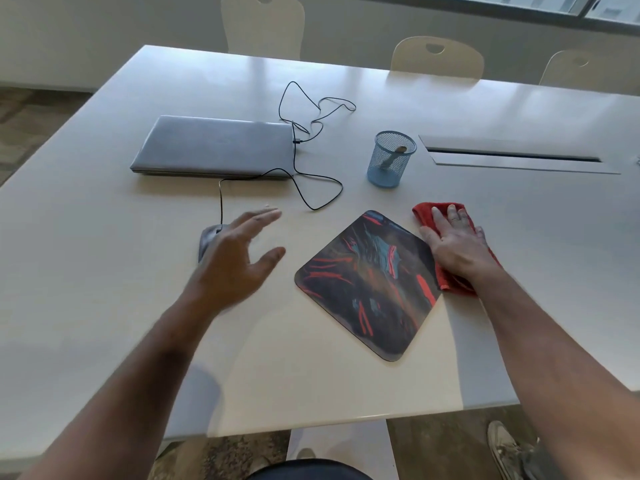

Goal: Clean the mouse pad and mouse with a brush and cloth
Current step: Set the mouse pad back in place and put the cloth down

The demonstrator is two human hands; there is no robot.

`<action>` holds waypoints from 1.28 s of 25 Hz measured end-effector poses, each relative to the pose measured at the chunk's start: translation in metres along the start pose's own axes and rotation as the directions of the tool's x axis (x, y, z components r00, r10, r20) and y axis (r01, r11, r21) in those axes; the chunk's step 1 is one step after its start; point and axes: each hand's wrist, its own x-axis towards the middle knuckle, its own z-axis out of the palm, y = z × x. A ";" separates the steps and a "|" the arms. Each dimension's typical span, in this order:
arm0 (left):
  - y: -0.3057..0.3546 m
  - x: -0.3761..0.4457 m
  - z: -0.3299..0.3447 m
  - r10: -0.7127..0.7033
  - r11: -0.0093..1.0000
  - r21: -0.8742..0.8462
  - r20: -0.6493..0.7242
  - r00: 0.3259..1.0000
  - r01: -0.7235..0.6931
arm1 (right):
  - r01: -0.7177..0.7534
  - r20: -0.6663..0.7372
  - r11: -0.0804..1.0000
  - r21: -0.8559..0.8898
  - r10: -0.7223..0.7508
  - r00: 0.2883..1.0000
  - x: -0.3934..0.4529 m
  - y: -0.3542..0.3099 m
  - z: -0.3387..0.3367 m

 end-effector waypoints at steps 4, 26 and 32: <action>0.010 0.005 0.029 -0.044 0.999 -0.028 0.112 0.993 0.047 | -0.012 0.058 0.995 -0.094 0.017 0.998 -0.002 -0.001 0.007; 0.037 0.026 0.074 -0.401 0.899 0.284 0.232 0.886 0.333 | 0.171 -0.166 0.972 0.161 -0.144 0.975 -0.005 -0.081 0.002; 0.026 0.035 0.072 -0.427 0.893 0.258 0.232 0.874 0.368 | 0.136 -0.197 0.967 0.216 -0.093 0.976 0.002 -0.084 0.003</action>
